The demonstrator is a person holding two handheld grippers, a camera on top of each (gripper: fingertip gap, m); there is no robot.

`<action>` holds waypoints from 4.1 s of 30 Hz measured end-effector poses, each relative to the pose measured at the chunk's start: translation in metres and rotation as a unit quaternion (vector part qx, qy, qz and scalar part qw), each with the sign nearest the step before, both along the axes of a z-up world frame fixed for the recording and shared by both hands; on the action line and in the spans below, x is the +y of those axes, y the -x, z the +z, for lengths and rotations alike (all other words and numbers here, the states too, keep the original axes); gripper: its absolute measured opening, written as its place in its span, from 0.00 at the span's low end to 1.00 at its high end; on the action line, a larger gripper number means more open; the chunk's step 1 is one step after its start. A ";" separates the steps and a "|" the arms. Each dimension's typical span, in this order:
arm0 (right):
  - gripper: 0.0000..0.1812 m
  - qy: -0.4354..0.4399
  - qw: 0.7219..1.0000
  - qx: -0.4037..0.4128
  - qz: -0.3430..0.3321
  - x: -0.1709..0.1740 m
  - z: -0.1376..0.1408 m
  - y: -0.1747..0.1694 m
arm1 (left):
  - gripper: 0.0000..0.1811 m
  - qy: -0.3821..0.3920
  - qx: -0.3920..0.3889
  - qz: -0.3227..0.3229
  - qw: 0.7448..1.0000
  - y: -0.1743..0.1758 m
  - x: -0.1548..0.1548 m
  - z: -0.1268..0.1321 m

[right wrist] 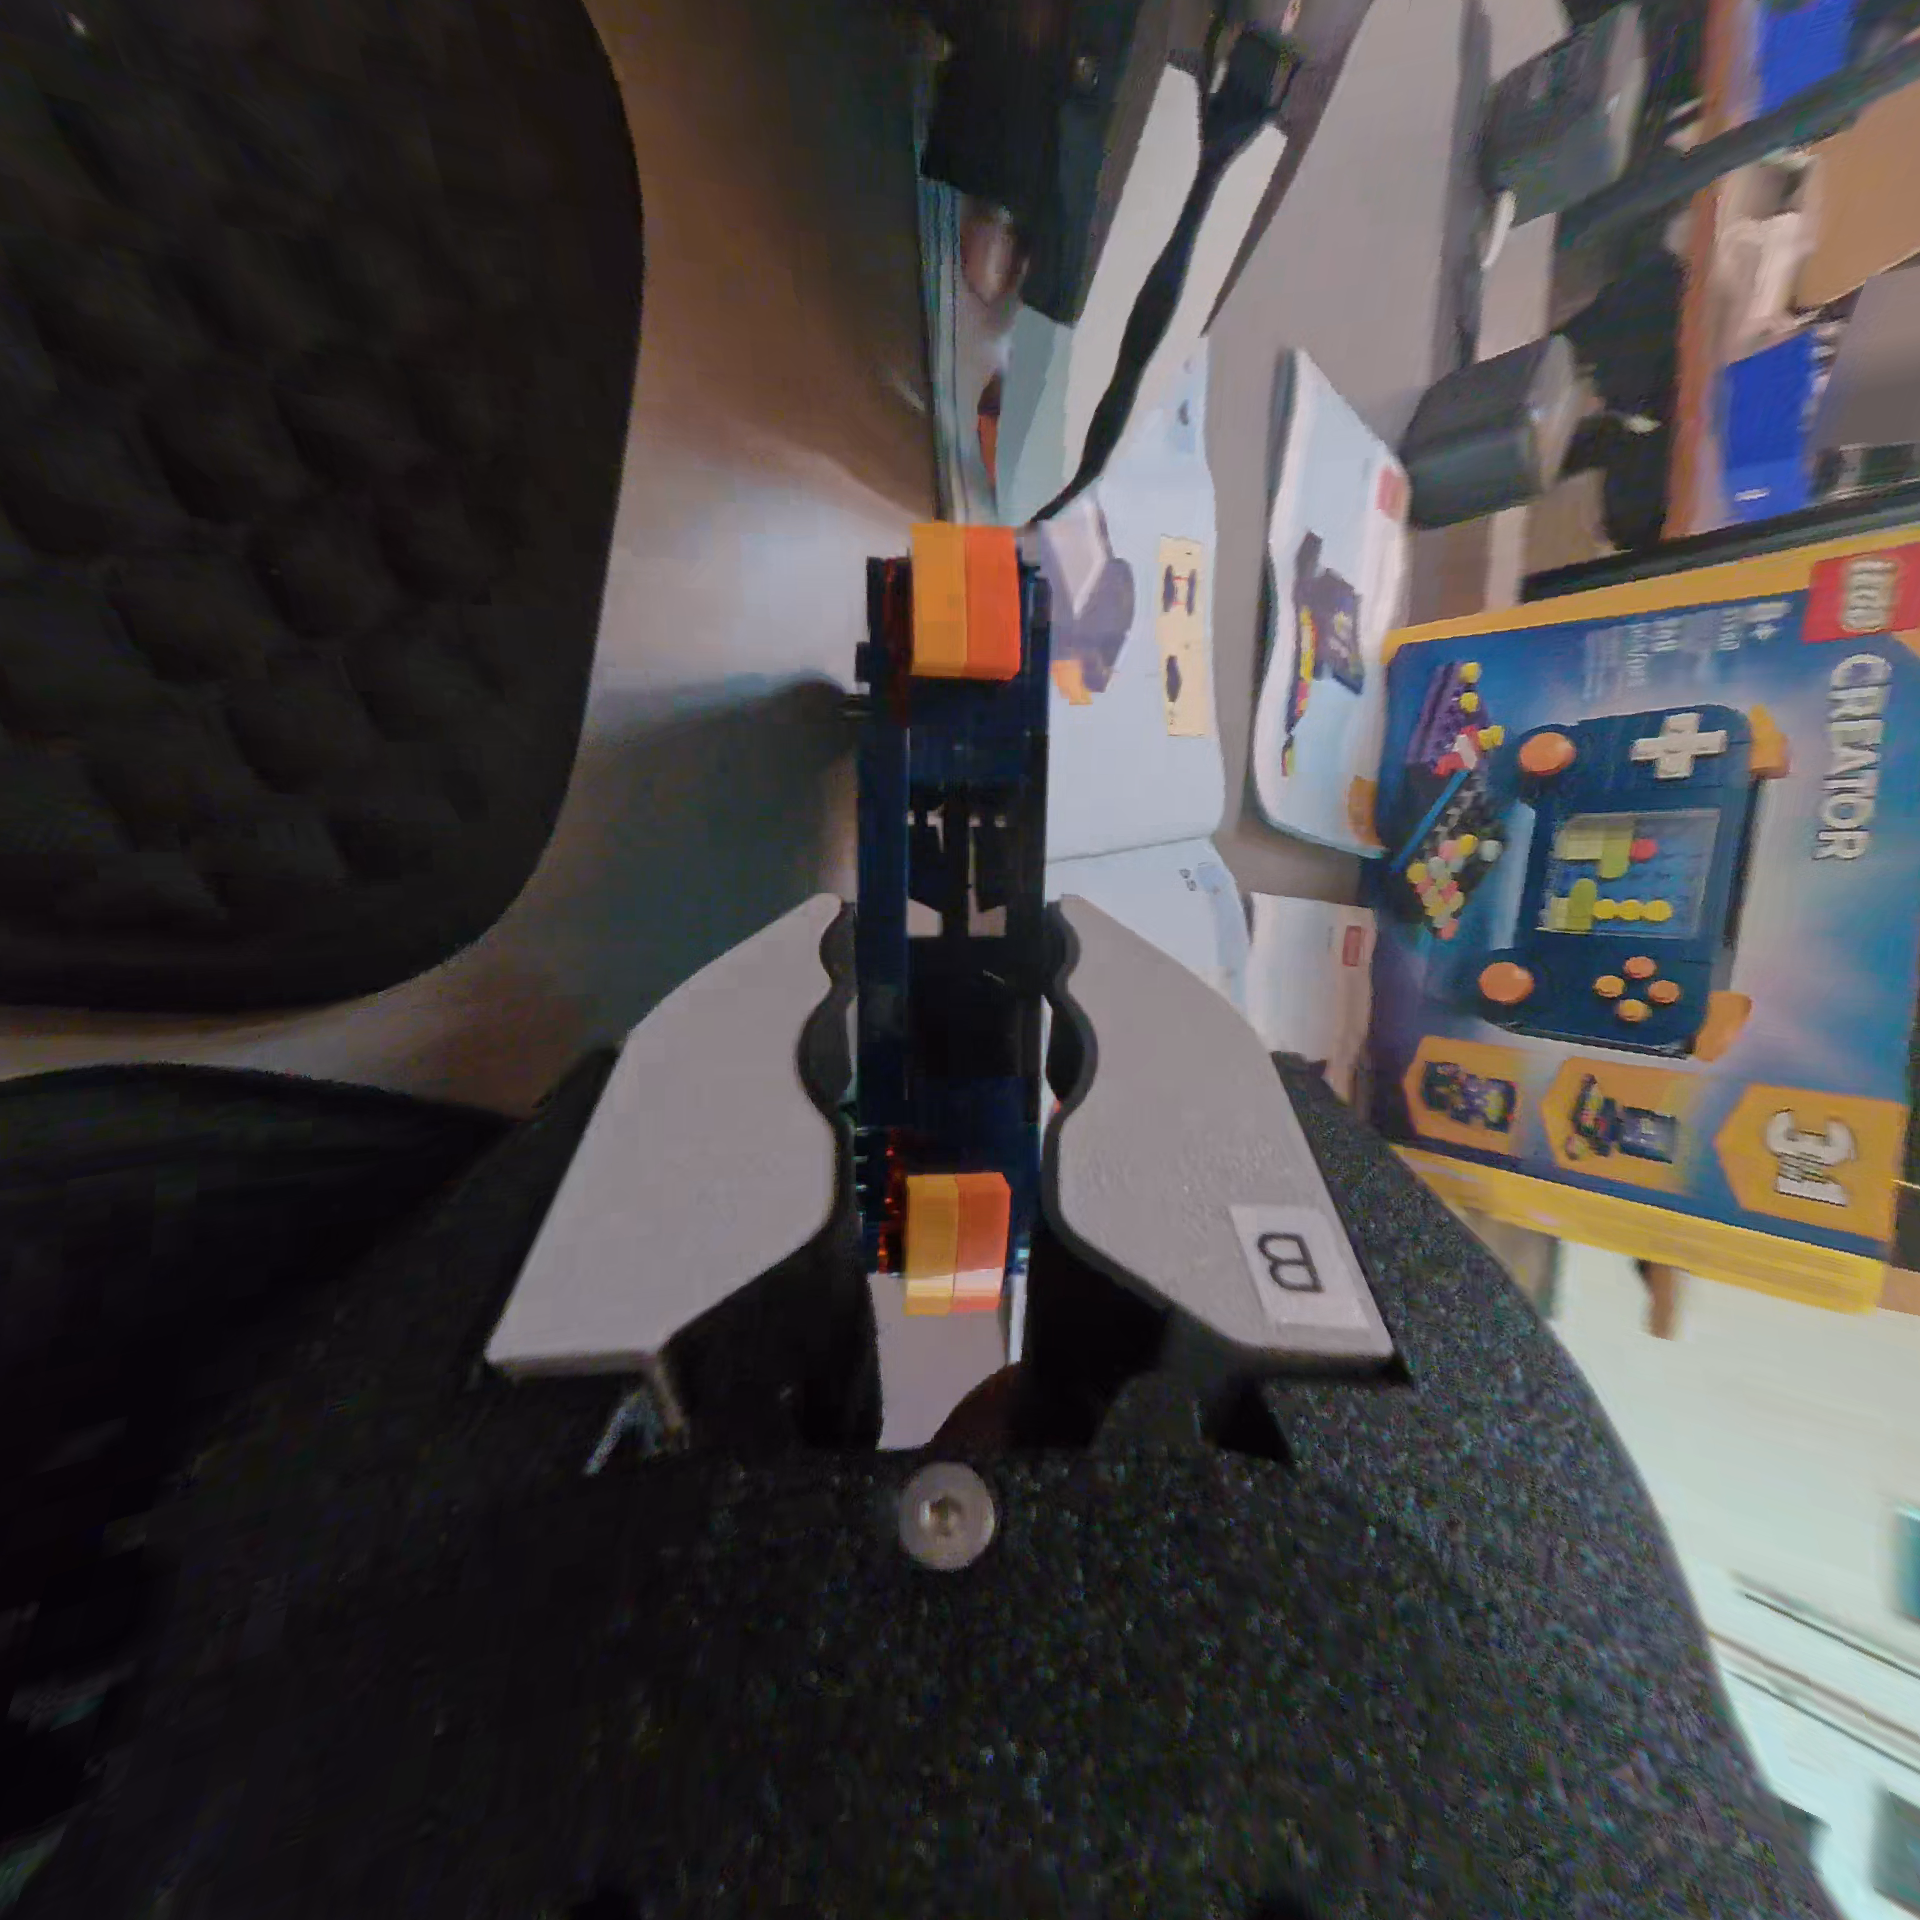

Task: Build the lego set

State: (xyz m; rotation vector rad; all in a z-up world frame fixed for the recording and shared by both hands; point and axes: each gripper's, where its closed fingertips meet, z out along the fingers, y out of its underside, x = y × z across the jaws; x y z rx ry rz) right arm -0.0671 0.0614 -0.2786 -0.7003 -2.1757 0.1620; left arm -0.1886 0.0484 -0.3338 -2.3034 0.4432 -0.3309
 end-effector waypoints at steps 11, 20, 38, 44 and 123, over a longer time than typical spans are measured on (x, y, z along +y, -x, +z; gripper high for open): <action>0.18 0.432 0.810 -0.395 -0.041 0.014 -0.003 0.002 | 0.16 0.005 0.050 -0.025 0.998 0.002 -0.012 0.006; 0.18 0.625 0.656 -0.418 -0.066 0.013 -0.009 0.024 | 0.17 0.014 0.056 -0.023 0.998 0.006 -0.014 0.003; 0.17 0.805 0.541 -0.141 -0.199 0.046 -0.006 0.004 | 0.29 -0.069 0.075 -0.129 0.986 -0.081 0.011 0.017; 0.23 0.750 0.600 -0.177 -0.217 0.036 -0.029 -0.011 | 0.27 -0.081 0.134 -0.110 0.982 -0.075 0.021 0.005; 0.40 0.646 0.743 -0.155 -0.083 0.016 -0.023 -0.036 | 0.08 -0.018 0.011 -0.148 0.989 -0.085 0.002 0.003</action>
